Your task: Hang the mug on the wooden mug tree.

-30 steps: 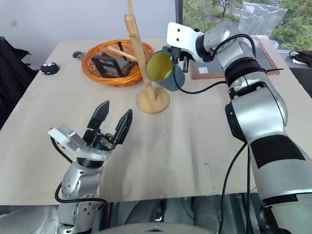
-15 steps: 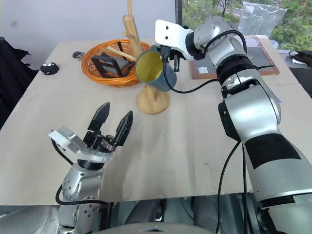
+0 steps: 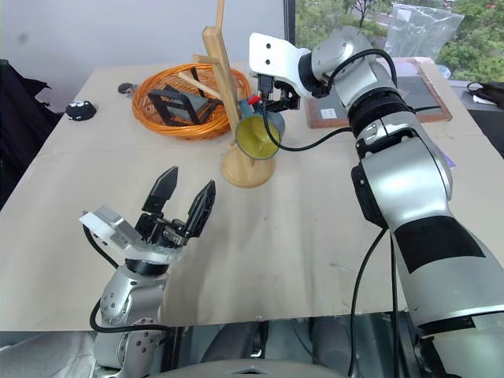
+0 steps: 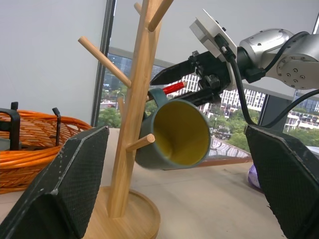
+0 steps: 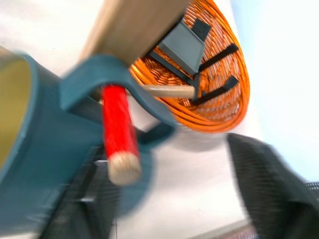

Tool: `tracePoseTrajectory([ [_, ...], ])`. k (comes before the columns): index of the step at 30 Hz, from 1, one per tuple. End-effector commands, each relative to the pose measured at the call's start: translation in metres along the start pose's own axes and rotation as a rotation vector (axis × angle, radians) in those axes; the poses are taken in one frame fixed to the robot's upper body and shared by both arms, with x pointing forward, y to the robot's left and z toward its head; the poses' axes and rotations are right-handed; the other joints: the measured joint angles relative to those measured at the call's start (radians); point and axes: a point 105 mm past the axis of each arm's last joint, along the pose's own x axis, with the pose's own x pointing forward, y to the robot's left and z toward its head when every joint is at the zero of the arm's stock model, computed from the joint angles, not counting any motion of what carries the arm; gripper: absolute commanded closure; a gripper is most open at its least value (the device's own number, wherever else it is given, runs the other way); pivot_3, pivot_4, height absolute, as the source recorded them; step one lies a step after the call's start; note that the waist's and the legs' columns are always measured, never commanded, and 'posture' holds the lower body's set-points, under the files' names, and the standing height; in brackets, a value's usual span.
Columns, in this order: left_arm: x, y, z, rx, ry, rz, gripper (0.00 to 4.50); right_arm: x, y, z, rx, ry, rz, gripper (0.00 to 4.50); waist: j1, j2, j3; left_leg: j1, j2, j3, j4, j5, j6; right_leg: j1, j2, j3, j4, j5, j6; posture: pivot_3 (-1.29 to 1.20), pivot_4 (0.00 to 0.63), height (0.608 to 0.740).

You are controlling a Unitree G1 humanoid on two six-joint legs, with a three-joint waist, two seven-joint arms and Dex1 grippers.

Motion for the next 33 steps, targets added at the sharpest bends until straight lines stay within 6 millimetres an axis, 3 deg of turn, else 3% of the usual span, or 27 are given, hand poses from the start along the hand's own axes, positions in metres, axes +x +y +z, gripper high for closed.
tracePoseTrajectory([
  [1, 0.002, -0.005, 0.008, 0.013, -0.028, -0.028, 0.00, -0.030, -0.026, 0.006, -0.002, -0.029, -0.093, 0.82, 0.005, 0.000, 0.000, 0.000, 0.000, 0.000, 0.000, 0.000, 0.000, 0.000, 0.000, 0.000, 0.000, 0.000, 0.000, 0.00, 0.150, 0.740],
  [7, 0.005, -0.007, 0.004, 0.011, 0.002, -0.072, 0.00, -0.068, -0.034, -0.020, 0.109, -0.070, -0.152, 0.82, 0.002, 0.000, 0.000, 0.000, 0.000, 0.000, 0.000, 0.000, 0.000, 0.000, 0.000, 0.000, 0.000, 0.000, 0.000, 0.00, 0.150, 0.740],
  [11, 0.003, -0.016, -0.004, 0.016, 0.069, -0.148, 0.00, -0.110, -0.013, -0.057, 0.223, -0.184, -0.111, 0.82, 0.010, -0.001, 0.000, 0.000, 0.000, -0.001, 0.000, 0.000, 0.000, 0.002, 0.000, -0.001, -0.001, 0.000, 0.000, 0.00, 0.150, 0.740],
  [14, 0.000, -0.016, -0.009, 0.006, 0.115, -0.165, 0.00, -0.134, 0.021, -0.083, 0.372, -0.246, -0.041, 0.82, 0.020, -0.001, -0.001, 0.000, 0.000, 0.000, 0.000, 0.000, 0.001, 0.002, -0.001, 0.000, -0.002, 0.000, 0.000, 0.00, 0.150, 0.740],
  [17, -0.006, -0.009, -0.020, 0.025, 0.211, -0.159, 0.00, -0.152, 0.074, -0.092, 0.555, -0.304, -0.037, 0.01, 0.028, 0.000, -0.001, -0.001, 0.001, 0.000, 0.001, 0.000, 0.001, 0.001, -0.002, 0.000, 0.000, 0.000, 0.000, 0.00, 0.150, 0.740],
  [18, -0.008, -0.005, -0.024, 0.030, 0.254, -0.151, 0.00, -0.156, 0.094, -0.092, 0.620, -0.324, -0.067, 0.01, 0.034, 0.001, -0.002, -0.002, 0.001, -0.002, 0.000, 0.000, 0.001, 0.001, -0.003, -0.001, -0.001, 0.000, 0.000, 0.00, 0.150, 0.740],
  [21, -0.023, 0.008, -0.044, 0.071, 0.437, -0.115, 0.00, -0.158, 0.161, -0.110, 0.813, -0.305, -0.287, 0.01, 0.036, 0.003, -0.003, -0.006, 0.001, -0.005, 0.000, -0.001, 0.001, -0.003, -0.005, -0.003, 0.000, -0.001, -0.001, 0.00, 0.150, 0.740],
  [27, -0.050, 0.006, -0.060, 0.115, 0.635, -0.173, 0.00, -0.157, 0.270, -0.129, 0.993, -0.154, -0.411, 0.01, 0.027, 0.004, -0.002, 0.005, -0.001, 0.000, 0.001, -0.003, 0.006, 0.007, -0.001, 0.000, 0.001, 0.000, 0.000, 0.00, 0.150, 0.740],
  [29, -0.055, 0.004, -0.063, 0.136, 0.666, -0.196, 0.00, -0.158, 0.288, -0.132, 1.005, -0.122, -0.436, 0.01, 0.026, 0.003, -0.003, 0.011, 0.000, 0.001, 0.001, -0.003, 0.006, 0.014, -0.001, 0.000, -0.001, -0.003, -0.001, 0.00, 0.150, 0.740],
  [33, -0.059, 0.003, -0.066, 0.165, 0.681, -0.210, 0.00, -0.161, 0.292, -0.132, 1.009, -0.121, -0.486, 0.01, 0.022, 0.002, -0.002, 0.023, 0.002, 0.003, 0.002, -0.003, 0.006, 0.024, 0.000, 0.001, -0.001, -0.006, 0.001, 0.00, 0.150, 0.740],
])
